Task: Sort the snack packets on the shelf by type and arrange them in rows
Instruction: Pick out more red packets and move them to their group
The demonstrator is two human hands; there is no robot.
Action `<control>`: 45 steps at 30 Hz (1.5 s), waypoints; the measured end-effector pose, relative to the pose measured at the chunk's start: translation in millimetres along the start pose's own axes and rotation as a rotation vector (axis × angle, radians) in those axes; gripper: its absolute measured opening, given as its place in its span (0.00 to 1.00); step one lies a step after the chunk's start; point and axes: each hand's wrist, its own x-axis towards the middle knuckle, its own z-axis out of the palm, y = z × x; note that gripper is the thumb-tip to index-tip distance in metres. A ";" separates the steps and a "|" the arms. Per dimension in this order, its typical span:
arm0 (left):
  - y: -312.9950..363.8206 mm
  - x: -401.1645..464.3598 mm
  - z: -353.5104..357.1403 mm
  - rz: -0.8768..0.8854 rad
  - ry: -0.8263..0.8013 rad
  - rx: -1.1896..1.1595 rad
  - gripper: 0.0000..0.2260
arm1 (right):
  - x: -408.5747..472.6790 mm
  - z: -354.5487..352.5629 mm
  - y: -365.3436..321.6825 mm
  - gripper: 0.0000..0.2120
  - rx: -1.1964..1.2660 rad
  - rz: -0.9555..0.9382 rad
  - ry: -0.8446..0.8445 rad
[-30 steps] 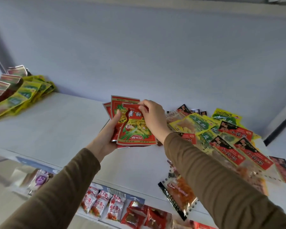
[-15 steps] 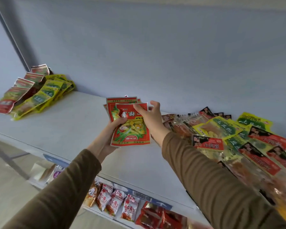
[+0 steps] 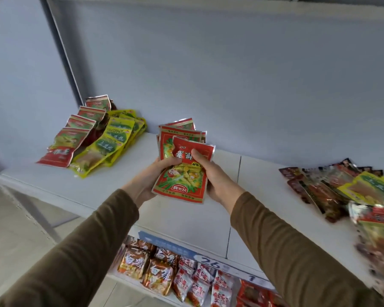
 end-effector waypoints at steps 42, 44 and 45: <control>60.7 89.8 -178.5 0.289 0.079 0.384 0.53 | 154.1 159.8 49.5 0.26 -0.261 -0.325 0.571; 64.0 89.5 -177.8 0.339 0.091 0.454 0.54 | 149.5 158.7 50.0 0.27 -0.229 -0.315 0.556; 64.6 88.9 -178.0 0.358 0.095 0.476 0.53 | 147.5 158.8 50.6 0.28 -0.225 -0.309 0.554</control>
